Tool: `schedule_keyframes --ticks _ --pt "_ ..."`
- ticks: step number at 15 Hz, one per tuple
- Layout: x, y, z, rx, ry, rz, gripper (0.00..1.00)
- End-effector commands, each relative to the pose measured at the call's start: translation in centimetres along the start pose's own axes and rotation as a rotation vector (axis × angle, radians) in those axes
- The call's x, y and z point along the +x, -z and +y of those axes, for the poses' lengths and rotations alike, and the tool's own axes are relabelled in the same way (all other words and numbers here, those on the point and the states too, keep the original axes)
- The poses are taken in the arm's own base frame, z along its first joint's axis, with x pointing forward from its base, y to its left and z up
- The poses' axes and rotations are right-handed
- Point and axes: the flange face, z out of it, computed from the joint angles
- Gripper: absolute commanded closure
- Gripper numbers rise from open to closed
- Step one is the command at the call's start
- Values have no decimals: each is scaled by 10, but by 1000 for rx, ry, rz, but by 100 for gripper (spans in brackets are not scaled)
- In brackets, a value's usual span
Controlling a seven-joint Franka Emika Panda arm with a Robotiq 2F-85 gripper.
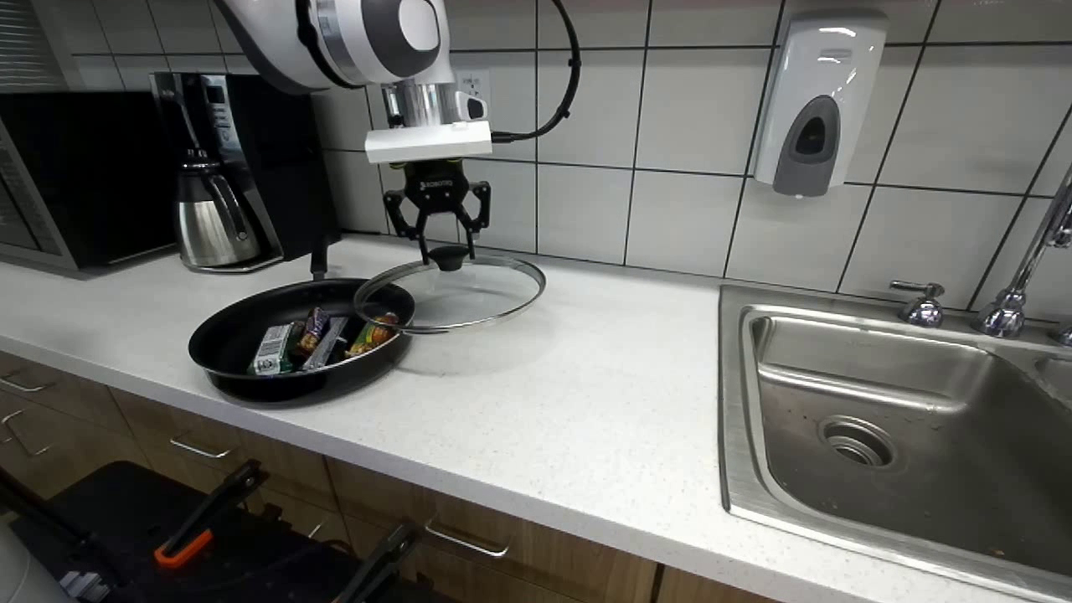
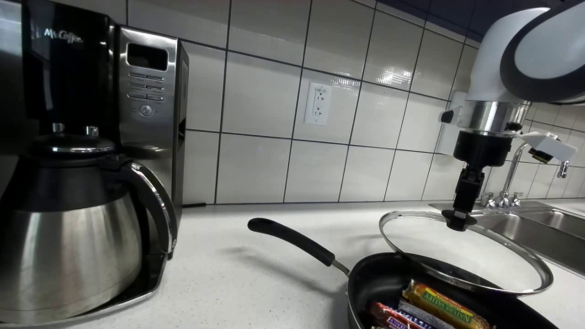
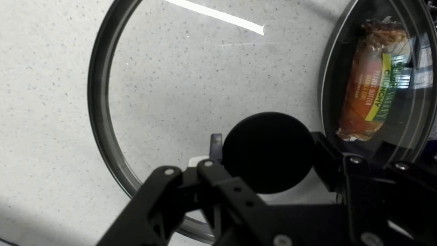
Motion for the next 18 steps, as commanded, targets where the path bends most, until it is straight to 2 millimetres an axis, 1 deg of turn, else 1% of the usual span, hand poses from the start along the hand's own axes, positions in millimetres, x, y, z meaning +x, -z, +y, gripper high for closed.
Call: schedule_keyframes --ticks 1,5,10,12,15,18 --pt "4 29 -22 -28 32 7 61" --pt "16 37 -45 -30 72 20 61" --pt "20 45 -73 -39 99 34 61" --pt "20 45 -81 -33 104 29 61" --pt "14 45 -93 -32 121 31 61" --pt "7 46 -99 -16 136 30 61"
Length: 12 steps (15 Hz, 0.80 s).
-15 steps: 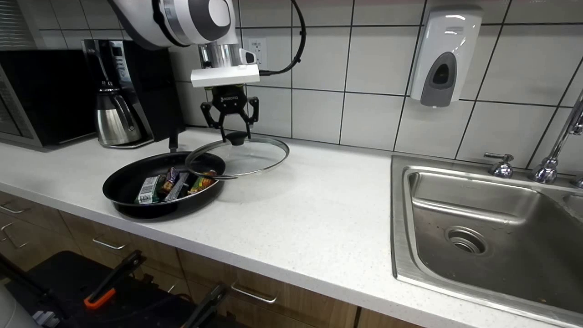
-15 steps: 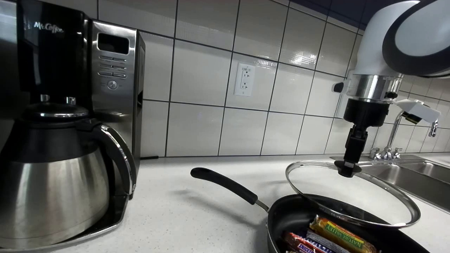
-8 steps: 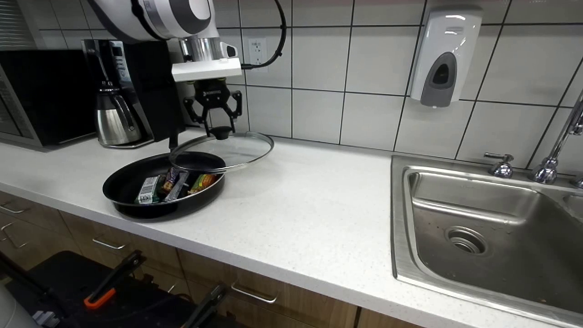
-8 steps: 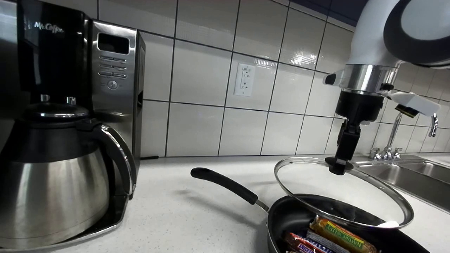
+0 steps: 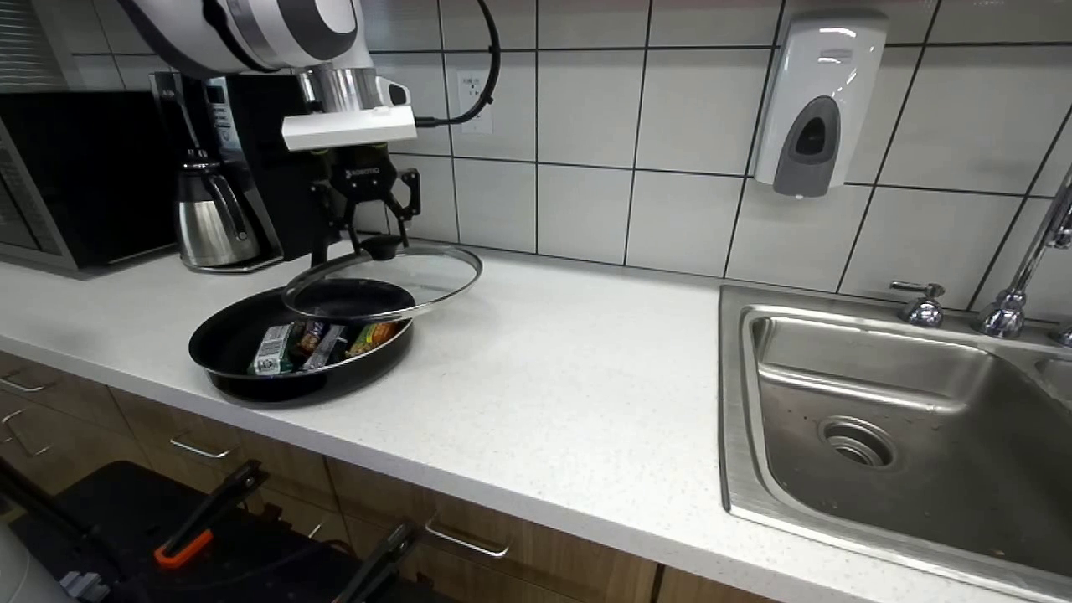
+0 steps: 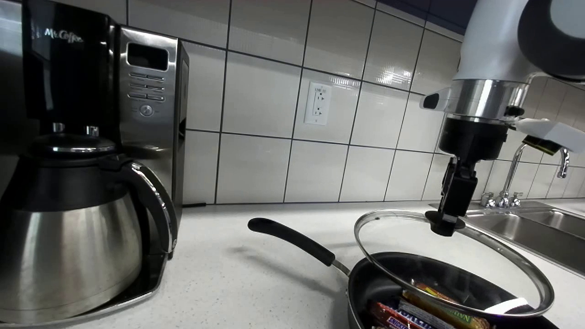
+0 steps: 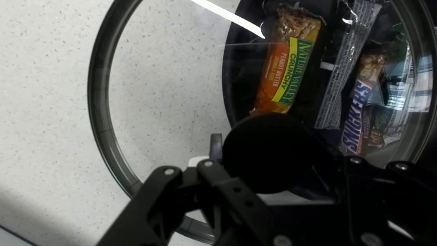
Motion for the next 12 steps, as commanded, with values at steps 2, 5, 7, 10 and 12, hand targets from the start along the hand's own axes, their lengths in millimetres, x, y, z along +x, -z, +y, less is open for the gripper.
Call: schedule_keyframes --ticks 2,5,7,10,12 --pt "-11 26 -12 1 -4 19 61" --pt "-6 29 -19 6 -11 35 61" --pt "1 28 -28 27 -12 43 61" --pt "9 24 -47 50 0 34 61" --pt "16 21 -58 62 15 28 61"
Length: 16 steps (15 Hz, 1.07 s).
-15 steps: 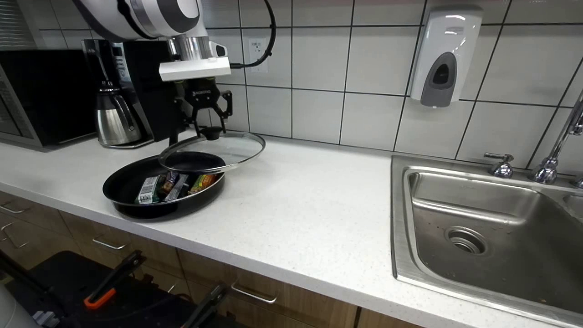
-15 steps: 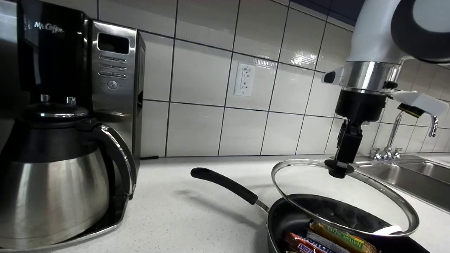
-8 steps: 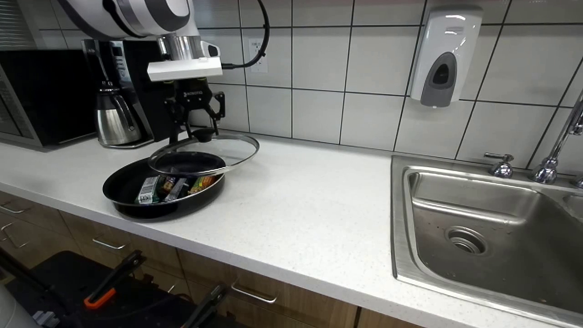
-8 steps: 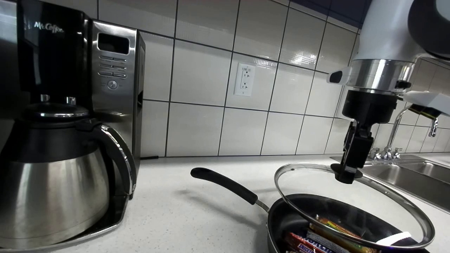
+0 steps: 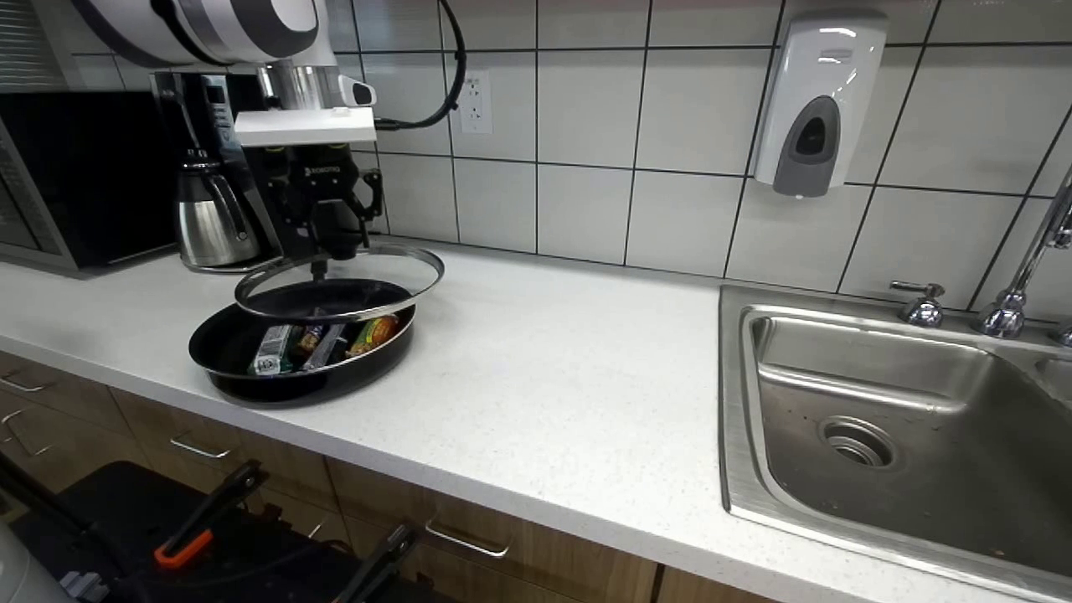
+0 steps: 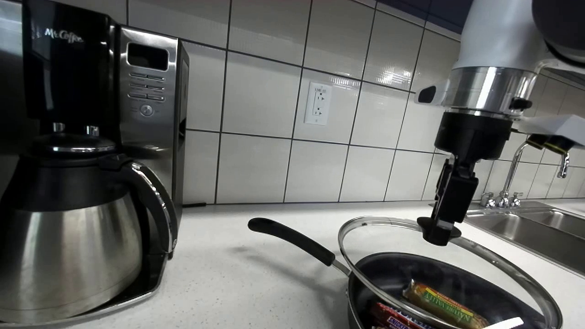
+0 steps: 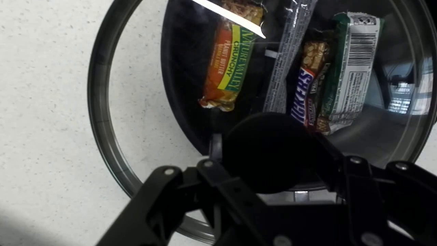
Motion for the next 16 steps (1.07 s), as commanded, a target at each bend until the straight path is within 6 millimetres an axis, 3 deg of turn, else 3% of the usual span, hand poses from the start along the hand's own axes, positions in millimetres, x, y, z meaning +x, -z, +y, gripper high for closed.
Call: schedule_keyframes --ticks 1,9,16 --pt "9 12 -20 12 5 -3 61" --pt "2 -5 -35 27 -3 -42 61" --pt "-3 -9 -35 49 -35 -28 61"
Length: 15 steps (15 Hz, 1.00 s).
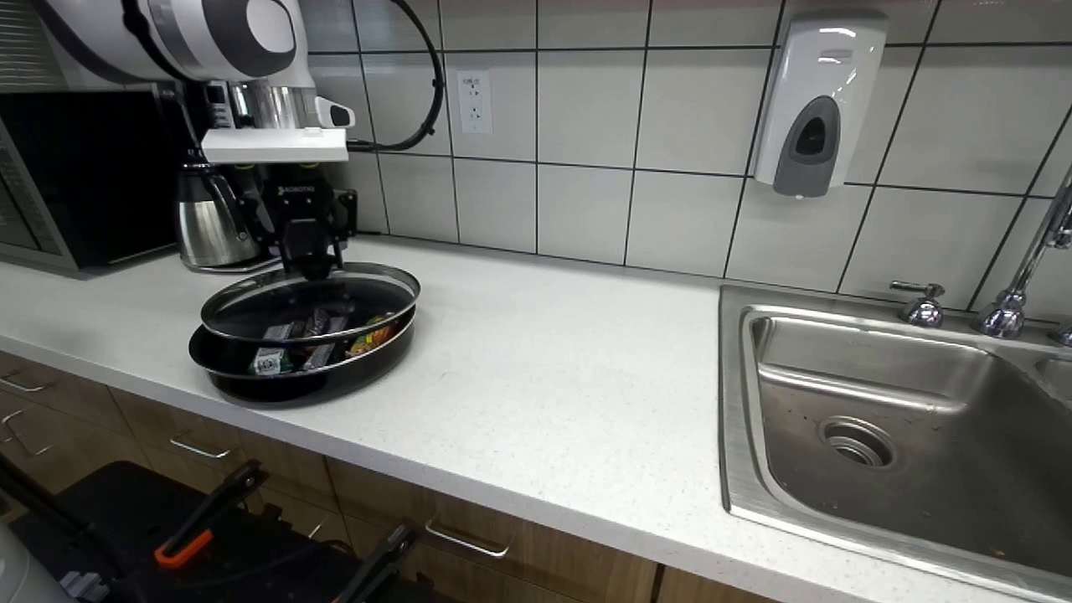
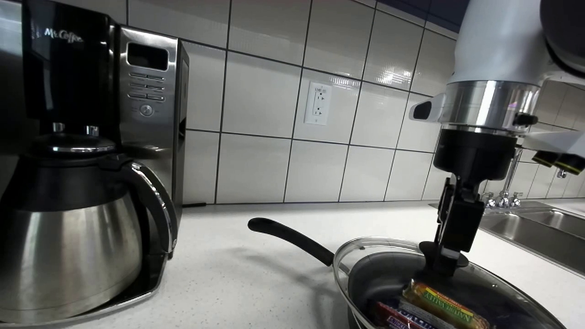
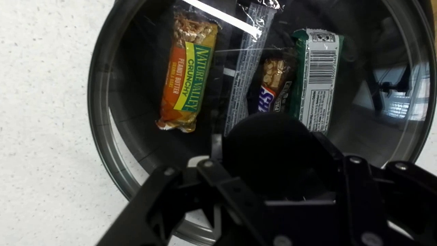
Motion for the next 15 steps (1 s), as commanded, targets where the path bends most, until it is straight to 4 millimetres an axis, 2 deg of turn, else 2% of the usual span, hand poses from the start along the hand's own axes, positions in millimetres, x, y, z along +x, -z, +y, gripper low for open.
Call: schedule_keyframes --ticks 1,10,15 --pt "-4 12 -5 9 -26 15 61" --pt "-19 12 -12 1 -18 10 61" --pt "-28 14 -23 14 -8 8 61"
